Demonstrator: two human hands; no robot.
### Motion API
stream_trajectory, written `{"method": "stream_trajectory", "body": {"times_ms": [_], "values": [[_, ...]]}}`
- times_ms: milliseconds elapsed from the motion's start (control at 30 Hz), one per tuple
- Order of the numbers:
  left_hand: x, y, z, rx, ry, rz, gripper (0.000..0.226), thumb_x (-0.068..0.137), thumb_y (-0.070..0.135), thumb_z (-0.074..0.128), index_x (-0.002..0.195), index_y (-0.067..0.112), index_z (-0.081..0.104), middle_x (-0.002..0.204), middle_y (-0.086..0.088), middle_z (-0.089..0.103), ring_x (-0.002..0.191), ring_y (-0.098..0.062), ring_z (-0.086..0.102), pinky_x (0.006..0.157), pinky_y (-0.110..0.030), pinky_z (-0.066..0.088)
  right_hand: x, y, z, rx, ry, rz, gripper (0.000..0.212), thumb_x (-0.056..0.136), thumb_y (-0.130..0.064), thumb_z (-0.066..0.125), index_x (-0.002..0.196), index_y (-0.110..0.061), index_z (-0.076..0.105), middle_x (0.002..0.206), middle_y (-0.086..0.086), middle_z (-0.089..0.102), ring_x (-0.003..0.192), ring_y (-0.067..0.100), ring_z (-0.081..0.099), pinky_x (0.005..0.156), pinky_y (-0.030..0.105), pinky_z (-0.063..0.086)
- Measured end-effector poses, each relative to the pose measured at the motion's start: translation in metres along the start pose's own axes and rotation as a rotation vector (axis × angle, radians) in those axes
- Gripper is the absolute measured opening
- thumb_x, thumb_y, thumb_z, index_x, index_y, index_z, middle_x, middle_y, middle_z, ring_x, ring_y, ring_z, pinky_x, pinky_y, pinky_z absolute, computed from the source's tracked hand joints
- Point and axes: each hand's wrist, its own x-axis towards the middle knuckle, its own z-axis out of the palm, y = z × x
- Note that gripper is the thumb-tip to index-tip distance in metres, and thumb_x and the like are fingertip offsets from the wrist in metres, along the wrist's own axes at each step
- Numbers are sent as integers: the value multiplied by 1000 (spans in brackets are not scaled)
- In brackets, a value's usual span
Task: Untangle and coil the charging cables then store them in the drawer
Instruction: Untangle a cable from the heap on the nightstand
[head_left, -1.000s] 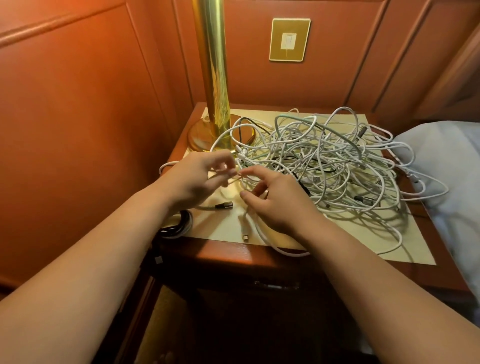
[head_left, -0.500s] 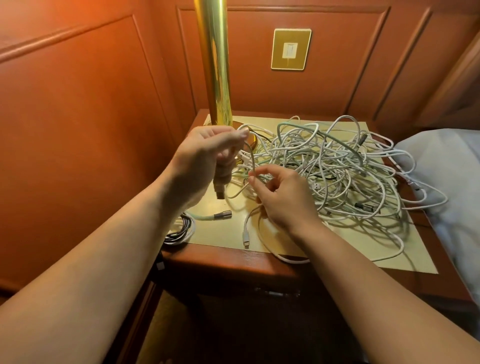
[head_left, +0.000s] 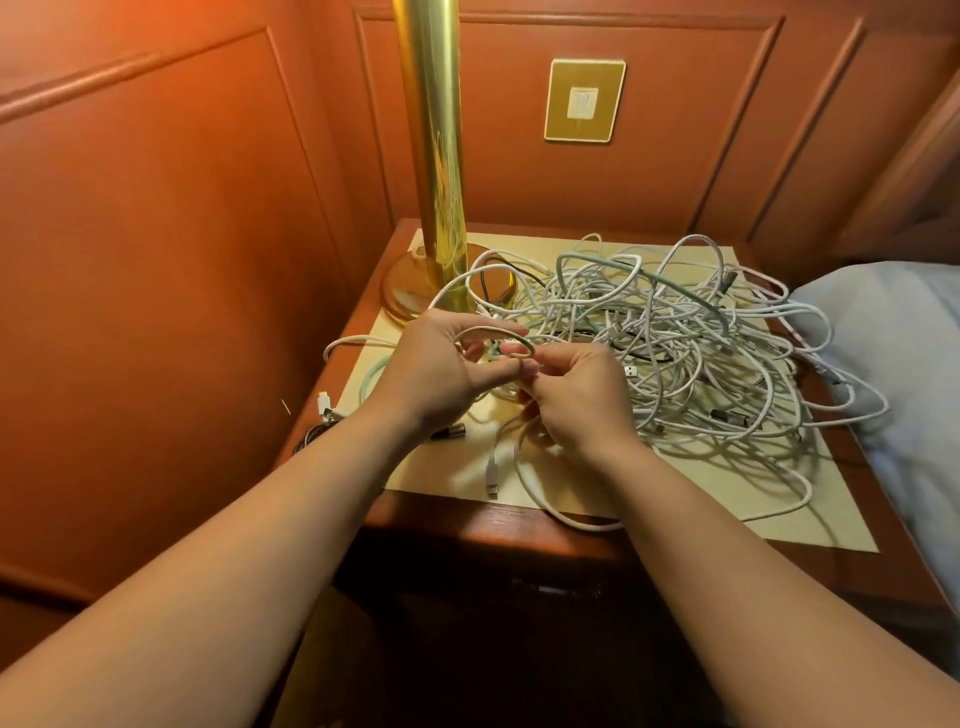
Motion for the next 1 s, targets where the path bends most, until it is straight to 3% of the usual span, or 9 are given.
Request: {"method": "stream_trajectory", "body": {"times_ms": [133, 267, 367, 433, 533, 667, 800, 900, 1000], "values": [[5, -2, 3, 82, 148, 2, 15, 82, 31, 86, 91, 19, 84, 84, 7, 77, 79, -3, 68, 67, -16, 47, -3, -8, -4, 27, -32, 14, 6, 91, -24, 81, 92, -30, 83, 65, 0, 74, 49, 19, 67, 44, 34, 51], [4, 6, -1, -109, 95, -109, 19, 79, 31, 86, 88, 14, 84, 83, 4, 79, 86, -9, 73, 82, -31, 56, -5, -17, -10, -3, -63, 28, 13, 87, -36, 85, 99, -31, 83, 66, -3, 74, 52, 17, 71, 42, 34, 54], [3, 17, -4, -179, 45, -94, 26, 76, 33, 84, 88, 9, 83, 86, -1, 79, 94, -13, 73, 87, -37, 55, -6, -20, -15, -35, -53, 24, 16, 85, -40, 85, 98, -31, 81, 63, -1, 73, 49, 21, 70, 42, 39, 57], [3, 24, -6, -222, 9, -44, 26, 79, 27, 83, 89, 2, 81, 79, 1, 77, 84, -6, 72, 79, -26, 54, -5, -20, -17, -73, -44, 20, 17, 85, -40, 85, 99, -31, 80, 63, 1, 73, 47, 24, 70, 42, 44, 59], [1, 38, -14, -358, 26, -32, 26, 87, 14, 76, 98, -9, 74, 59, 13, 67, 53, 6, 58, 52, -7, 41, -2, -19, -21, -148, -30, 5, 19, 85, -40, 86, 100, -30, 80, 65, -1, 75, 45, 22, 70, 46, 48, 60], [8, 38, -27, -640, 192, -232, 34, 71, 40, 77, 90, 13, 80, 79, 9, 69, 53, -3, 40, 48, -20, 31, 0, -19, -27, -181, -42, -1, 19, 87, -37, 84, 105, -32, 80, 72, 0, 75, 46, 20, 70, 45, 50, 60], [17, 23, -34, -798, 379, -348, 25, 81, 42, 79, 88, 18, 79, 76, 9, 56, 49, -5, 27, 39, -20, 24, -4, -20, -28, -123, -107, -9, 21, 94, -29, 78, 114, -34, 78, 69, 2, 72, 50, 23, 71, 42, 48, 59], [19, 19, -35, -781, 386, -396, 25, 88, 44, 76, 89, 20, 77, 83, 8, 62, 49, -4, 30, 41, -19, 25, -7, -17, -27, -105, -137, -69, 22, 96, -25, 75, 115, -36, 79, 61, 1, 69, 48, 24, 69, 42, 41, 58], [17, 21, -27, -629, 321, -387, 29, 92, 49, 70, 87, 21, 74, 99, 4, 73, 51, -4, 38, 48, -19, 31, -6, -11, -27, -187, -119, -138, 14, 92, -33, 79, 105, -37, 82, 59, -4, 68, 50, 17, 65, 53, 34, 55]]}}
